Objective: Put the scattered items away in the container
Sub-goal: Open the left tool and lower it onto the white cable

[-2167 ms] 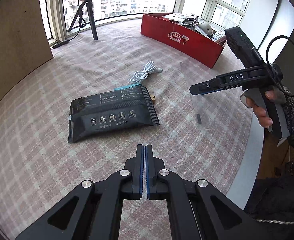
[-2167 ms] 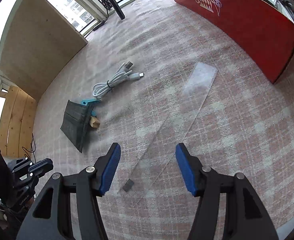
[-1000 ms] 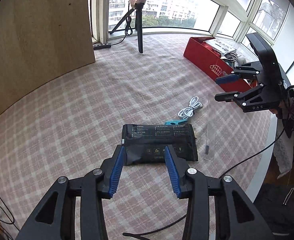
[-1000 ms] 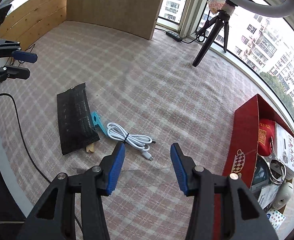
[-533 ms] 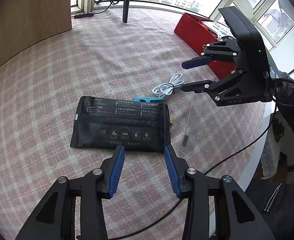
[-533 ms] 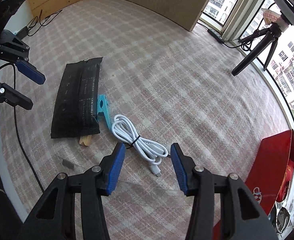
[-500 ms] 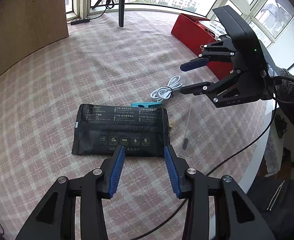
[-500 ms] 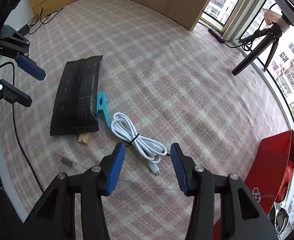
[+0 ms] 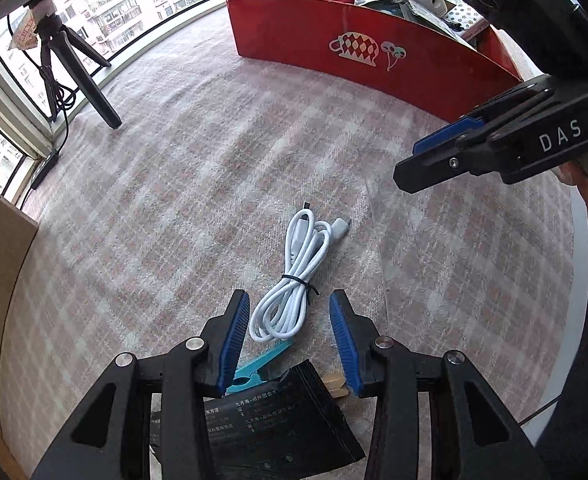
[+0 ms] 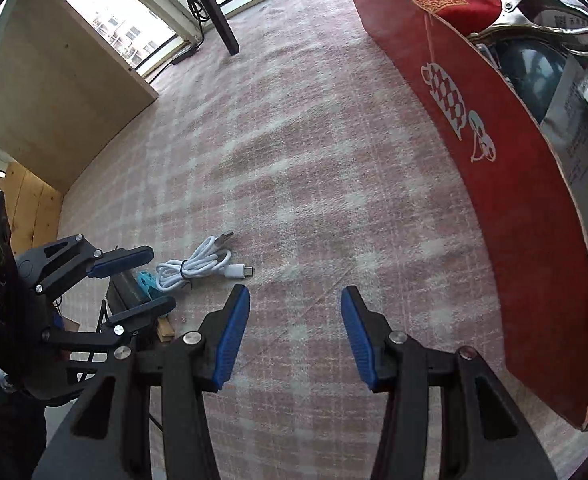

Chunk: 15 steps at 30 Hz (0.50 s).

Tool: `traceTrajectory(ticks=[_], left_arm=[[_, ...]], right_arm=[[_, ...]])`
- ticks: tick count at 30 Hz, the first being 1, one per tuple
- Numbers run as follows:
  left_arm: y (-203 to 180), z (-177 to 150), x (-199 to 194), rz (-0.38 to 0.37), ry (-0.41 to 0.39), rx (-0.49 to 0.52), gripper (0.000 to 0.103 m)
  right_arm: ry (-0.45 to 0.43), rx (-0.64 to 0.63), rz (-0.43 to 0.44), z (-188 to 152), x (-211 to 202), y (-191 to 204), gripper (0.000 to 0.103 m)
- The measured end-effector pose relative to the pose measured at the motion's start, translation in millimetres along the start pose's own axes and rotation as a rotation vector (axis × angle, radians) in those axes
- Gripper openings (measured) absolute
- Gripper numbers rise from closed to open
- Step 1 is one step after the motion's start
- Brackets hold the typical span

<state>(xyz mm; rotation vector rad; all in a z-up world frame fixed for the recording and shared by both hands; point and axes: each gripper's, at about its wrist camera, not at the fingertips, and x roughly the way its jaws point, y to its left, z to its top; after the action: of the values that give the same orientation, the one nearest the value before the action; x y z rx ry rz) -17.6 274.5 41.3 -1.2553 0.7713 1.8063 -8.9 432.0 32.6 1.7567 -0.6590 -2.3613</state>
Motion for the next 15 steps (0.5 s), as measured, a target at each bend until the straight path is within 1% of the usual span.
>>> traceTrajectory(ticks=[2,5,7,11,15], left_arm=[[-0.7,2.0,6.4,-0.002,0.018,0.015,0.040],[-0.2,3.0,11.2,-0.009,0.033,0.033,0.039],[1.2,2.9,12.5,-0.017,0.035,0.038,0.039],[4.1,3.8,12.9,-0.036,0.030,0.040,0.039],[7.1,6.0,12.2,-0.047,0.021,0.054,0.039]], right_arm=[[-0.005,-0.023,-0.011,-1.2,-1.9,3.2,0.047],[-0.022,-0.060,-0.004,-2.7,-5.0,11.0,0.047],[-0.029,-0.122,-0.004,-3.9,-4.4,20.7,0.047],[-0.032,-0.272,-0.056,-7.2,0.5,40.7,0.047],[-0.034,-0.376,-0.051,-15.0,2.9,51.8,0.047]])
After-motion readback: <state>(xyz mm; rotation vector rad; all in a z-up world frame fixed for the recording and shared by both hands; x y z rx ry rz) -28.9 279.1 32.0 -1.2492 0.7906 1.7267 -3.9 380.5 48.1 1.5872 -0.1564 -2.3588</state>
